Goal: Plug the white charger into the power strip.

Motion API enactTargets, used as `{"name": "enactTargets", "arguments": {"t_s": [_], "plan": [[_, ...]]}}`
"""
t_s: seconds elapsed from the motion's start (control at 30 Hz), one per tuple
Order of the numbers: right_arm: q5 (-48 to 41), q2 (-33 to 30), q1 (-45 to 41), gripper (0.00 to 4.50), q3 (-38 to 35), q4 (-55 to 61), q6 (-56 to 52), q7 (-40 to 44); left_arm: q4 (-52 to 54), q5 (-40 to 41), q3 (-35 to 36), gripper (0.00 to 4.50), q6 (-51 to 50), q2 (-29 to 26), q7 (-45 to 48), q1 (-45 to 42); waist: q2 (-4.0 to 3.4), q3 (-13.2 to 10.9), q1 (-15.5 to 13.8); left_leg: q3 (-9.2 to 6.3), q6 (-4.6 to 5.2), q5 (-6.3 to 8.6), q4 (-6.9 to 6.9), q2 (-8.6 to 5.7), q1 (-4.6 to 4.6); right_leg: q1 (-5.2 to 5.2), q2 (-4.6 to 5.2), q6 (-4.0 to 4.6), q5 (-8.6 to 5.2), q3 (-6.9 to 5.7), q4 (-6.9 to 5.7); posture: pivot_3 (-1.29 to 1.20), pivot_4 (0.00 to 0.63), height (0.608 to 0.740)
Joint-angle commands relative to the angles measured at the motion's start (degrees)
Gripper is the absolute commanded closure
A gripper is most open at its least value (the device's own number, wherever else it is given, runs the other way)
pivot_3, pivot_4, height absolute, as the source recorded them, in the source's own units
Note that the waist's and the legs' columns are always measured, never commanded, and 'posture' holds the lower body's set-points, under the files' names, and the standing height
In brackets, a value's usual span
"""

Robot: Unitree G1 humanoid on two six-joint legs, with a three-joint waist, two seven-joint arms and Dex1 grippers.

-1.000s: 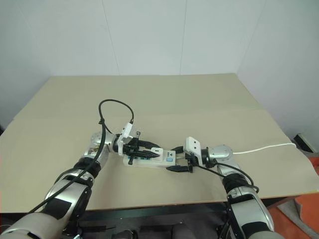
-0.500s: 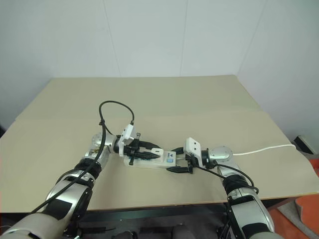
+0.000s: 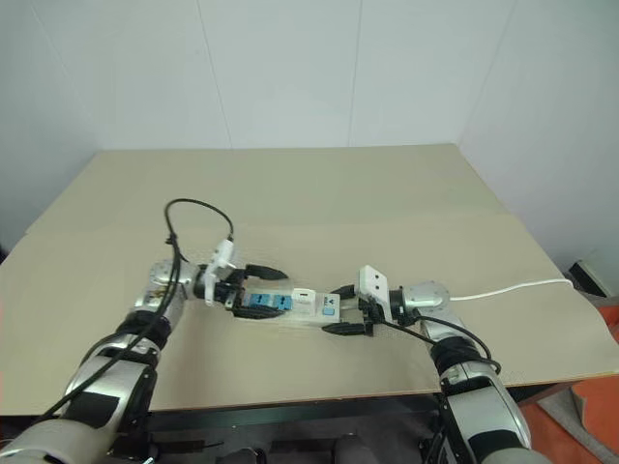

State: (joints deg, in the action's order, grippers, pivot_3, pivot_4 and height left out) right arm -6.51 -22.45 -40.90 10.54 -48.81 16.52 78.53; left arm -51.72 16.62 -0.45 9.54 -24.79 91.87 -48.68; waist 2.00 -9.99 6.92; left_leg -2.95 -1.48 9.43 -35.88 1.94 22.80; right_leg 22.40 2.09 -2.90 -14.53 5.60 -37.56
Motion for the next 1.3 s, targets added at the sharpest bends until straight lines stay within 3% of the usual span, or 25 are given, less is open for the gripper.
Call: {"name": "enactTargets", "arguments": {"t_s": [0.03, 0.2, 0.33, 0.5, 0.57, 0.87, 1.3], "plan": [[-0.5, -1.0, 0.4, 0.06, -0.4, 1.8, -1.7, 2.1, 7.0, 5.0, 5.2, 0.0, -4.6, -3.5, -0.7, 1.0, 0.0, -0.1, 0.0, 0.01, 0.0, 0.0, 0.0, 0.0, 0.07, 0.1, 0.0, 0.0, 0.0, 0.01, -0.01, 0.0, 0.15, 0.74], [-5.2, -9.0, 4.7, 0.06, -4.7, 13.0, -4.1, 5.9, 22.1, 10.3, 11.4, 0.0, -12.9, -14.7, 0.2, 12.8, -0.21, -0.3, -0.1, 0.04, -0.01, 0.01, 0.08, 0.01, 0.55, 0.6, 0.06, -0.02, -0.04, 0.03, -0.01, 0.0, 0.15, 0.74], [-12.0, -20.8, 11.3, 0.06, -11.2, 24.2, -8.1, 11.0, 28.6, 10.9, 15.5, 0.0, -14.0, -24.1, 0.6, 24.8, -0.43, -0.9, -1.5, 0.06, -0.03, 0.03, 0.12, -0.04, 0.96, 0.96, 0.21, 0.03, -0.03, -0.04, 0.01, 0.0, 0.15, 0.74], [-17.3, -31.7, 18.8, 0.06, -18.9, 30.4, -8.4, 13.6, 34.2, 13.6, 21.6, 0.0, -17.3, -30.3, -0.3, 33.4, -0.43, -1.1, -3.2, 0.16, -0.06, 0.04, 0.08, -0.01, 0.98, 0.97, 0.35, 0.08, -0.17, -0.16, 0.09, 0.0, 0.15, 0.74], [-18.5, -35.3, 21.8, 0.06, -22.1, 31.2, -6.9, 13.8, 36.1, 14.6, 24.1, 0.0, -18.5, -32.3, -0.5, 36.4, -0.44, -1.1, -3.6, 0.27, -0.06, 0.04, 0.08, 0.02, 0.95, 0.96, 0.44, 0.54, -0.43, -0.18, 0.07, 0.0, 0.15, 0.74], [-20.1, -39.9, 30.8, 0.06, -30.1, 36.8, -9.3, 10.3, 39.9, 15.6, 25.6, 0.0, -20.4, -32.9, -3.1, 39.6, -0.44, -1.1, -3.6, 0.7, -0.06, 0.04, 0.07, 0.18, 0.91, 1.02, 0.44, 0.6, -0.45, -0.08, 0.06, 0.0, 0.15, 0.74], [-21.1, -39.6, 42.8, 0.06, -39.3, 47.5, -16.8, 4.3, 40.6, 15.1, 21.9, 0.0, -21.0, -31.3, -5.9, 36.9, -0.42, -1.1, -3.9, 0.84, -0.06, 0.04, 0.04, 0.17, 0.95, 1.06, 0.45, 0.52, -0.42, 0.01, 0.07, 0.0, 0.15, 0.74]]}}
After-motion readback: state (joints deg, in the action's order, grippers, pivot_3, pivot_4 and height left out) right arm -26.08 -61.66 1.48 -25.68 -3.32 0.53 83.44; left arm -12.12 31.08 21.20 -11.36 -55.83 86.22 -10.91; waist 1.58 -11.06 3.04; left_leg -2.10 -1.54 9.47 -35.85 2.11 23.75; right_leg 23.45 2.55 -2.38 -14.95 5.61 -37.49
